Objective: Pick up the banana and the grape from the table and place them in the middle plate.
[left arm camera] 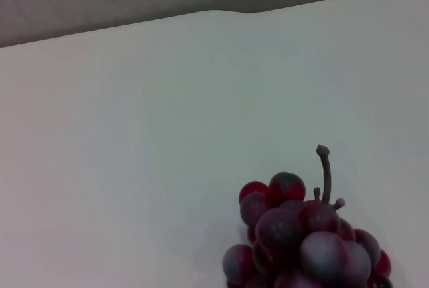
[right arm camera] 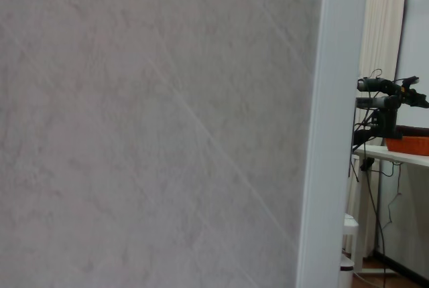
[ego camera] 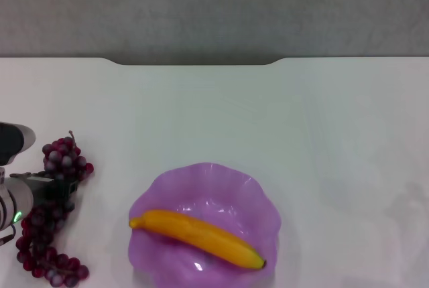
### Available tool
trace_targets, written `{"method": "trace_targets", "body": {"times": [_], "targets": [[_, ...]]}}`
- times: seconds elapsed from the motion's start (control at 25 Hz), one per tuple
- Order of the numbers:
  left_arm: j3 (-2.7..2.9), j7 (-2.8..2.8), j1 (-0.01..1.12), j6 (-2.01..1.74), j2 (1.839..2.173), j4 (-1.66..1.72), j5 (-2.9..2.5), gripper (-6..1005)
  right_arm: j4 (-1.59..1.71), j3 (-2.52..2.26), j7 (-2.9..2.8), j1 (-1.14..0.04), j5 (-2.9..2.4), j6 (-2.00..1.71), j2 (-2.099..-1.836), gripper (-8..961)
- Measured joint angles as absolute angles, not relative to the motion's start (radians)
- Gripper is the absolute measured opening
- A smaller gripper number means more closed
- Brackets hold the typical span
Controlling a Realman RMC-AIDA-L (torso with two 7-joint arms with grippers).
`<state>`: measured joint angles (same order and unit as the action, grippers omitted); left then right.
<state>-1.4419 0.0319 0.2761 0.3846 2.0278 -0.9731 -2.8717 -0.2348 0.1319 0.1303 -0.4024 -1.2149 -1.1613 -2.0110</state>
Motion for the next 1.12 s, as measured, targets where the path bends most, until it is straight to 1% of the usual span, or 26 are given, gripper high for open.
{"method": "trace_targets", "body": {"times": [0.88,1.12], "targets": [[-1.442,0.009,0.28,0.408,2.028,-0.975,-2.872,532,-0.235,0.132,0.13,-0.407,-1.215,-1.161,-2.011,21],[-1.441,0.0,0.257,0.417,2.028,-1.032,-2.871,529,-0.235,0.132,0.13,-0.407,-1.215,-1.161,-2.011,21]]}}
